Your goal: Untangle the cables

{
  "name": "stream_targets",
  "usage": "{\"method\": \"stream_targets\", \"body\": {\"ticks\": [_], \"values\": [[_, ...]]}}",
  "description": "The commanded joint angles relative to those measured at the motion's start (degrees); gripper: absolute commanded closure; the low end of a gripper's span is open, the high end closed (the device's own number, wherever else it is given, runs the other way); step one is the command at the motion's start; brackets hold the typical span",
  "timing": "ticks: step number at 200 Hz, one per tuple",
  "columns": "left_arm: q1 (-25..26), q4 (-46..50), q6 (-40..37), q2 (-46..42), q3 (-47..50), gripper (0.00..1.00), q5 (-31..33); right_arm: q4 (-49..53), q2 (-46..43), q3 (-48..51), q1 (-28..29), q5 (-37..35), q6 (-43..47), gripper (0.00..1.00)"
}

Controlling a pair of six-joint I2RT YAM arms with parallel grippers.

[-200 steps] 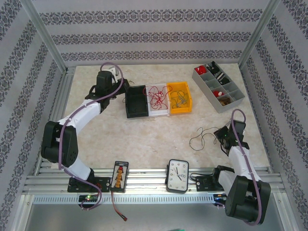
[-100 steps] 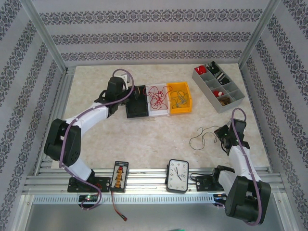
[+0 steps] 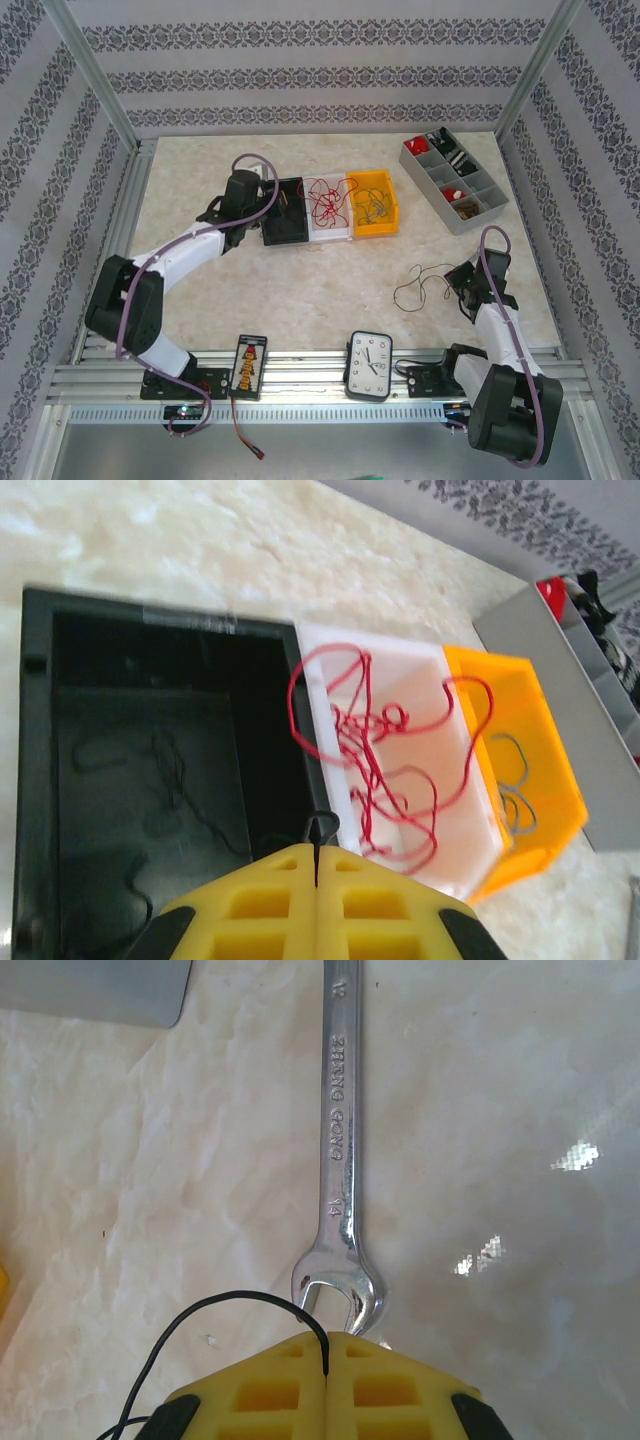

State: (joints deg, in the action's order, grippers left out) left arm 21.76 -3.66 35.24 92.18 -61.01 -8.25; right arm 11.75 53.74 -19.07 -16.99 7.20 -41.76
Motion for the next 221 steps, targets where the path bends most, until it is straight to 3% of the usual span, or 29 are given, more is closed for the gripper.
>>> {"method": "stream_targets", "body": {"ticks": [1,23,54,77,106,114,143,177,201,221], "values": [[0.0,4.0,-2.5,5.8,-7.1,1.00,8.1,0.1,-0.5,-0.3,0.9,1.1,0.8,1.00],[-0.3,7.2,-0.8,11.7,-13.0,1.00,14.9,0.6,-1.9,-0.3,1.4,1.2,1.2,1.00],[-0.6,11.0,2.1,17.7,-20.1,1.00,15.3,0.9,-2.6,-0.3,1.9,1.0,1.1,0.99],[-0.6,11.3,3.9,18.6,-21.2,0.88,14.4,0.6,-2.4,-0.3,2.2,0.8,0.7,0.99],[-0.6,11.0,4.2,17.0,-20.5,0.42,15.6,0.4,-1.9,-0.3,2.9,0.5,0.8,0.99],[-0.6,11.1,4.1,16.1,-20.5,0.36,16.1,0.4,-1.8,-0.3,3.3,0.5,1.0,0.99],[-0.3,7.1,4.0,10.3,-16.9,0.33,19.0,0.8,-2.0,-2.5,5.2,-0.2,1.3,0.99],[-0.3,2.8,7.8,1.1,-8.5,0.32,30.1,1.3,-3.1,-3.6,8.4,-2.1,0.5,0.99],[-0.7,4.5,10.9,-4.5,-3.4,0.31,38.0,1.1,-3.4,-5.3,13.0,-3.2,0.4,0.99],[-1.2,7.3,13.8,-8.1,1.5,0.31,41.0,0.7,-3.9,-8.2,18.5,-3.6,0.2,0.99]]}}
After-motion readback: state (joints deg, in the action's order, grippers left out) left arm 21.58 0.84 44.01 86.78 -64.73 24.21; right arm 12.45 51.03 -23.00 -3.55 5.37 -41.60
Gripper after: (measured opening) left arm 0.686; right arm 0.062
